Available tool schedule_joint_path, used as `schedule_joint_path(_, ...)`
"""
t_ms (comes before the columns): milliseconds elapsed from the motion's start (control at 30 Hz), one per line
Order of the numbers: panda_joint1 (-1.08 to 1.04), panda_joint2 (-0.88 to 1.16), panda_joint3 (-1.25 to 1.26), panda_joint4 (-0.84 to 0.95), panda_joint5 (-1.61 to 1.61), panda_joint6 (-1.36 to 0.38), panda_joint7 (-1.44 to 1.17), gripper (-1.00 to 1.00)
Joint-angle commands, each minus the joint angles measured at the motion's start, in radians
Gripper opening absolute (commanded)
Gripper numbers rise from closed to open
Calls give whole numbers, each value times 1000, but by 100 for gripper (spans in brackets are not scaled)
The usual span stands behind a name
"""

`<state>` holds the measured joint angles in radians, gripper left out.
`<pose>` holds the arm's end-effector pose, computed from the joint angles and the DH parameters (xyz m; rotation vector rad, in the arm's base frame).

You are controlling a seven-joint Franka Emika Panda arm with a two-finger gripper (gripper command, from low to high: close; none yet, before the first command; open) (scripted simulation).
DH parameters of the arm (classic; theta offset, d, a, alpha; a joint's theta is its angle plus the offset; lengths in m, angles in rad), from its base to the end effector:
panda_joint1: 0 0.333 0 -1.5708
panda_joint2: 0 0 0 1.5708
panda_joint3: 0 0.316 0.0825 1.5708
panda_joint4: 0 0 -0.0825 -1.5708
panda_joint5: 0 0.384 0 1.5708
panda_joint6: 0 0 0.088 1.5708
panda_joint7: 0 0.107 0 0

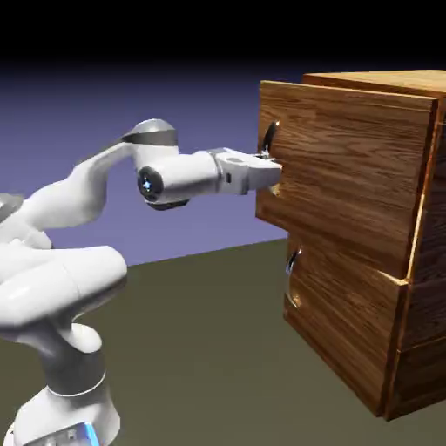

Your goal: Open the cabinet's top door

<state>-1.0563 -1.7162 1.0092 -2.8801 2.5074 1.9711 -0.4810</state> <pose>0.3274 0.0524 0.5021 -1.7635 0.4116 -1.5387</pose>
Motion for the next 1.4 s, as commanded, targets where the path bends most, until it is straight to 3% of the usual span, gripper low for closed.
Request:
schedule_joint_path(0, 4, 3, -26, -25, -15, -42, -16, -100)
schedule_joint_path(367, -112, 104, -358, -176, -268, -521, -194, -100)
schedule_joint_path(767, -394, 468, -638, -92, -695, -1003, -505, -100)
schedule_joint_path(1367, -545, 1121, -706, 309, -1285, -1250, -970, -100)
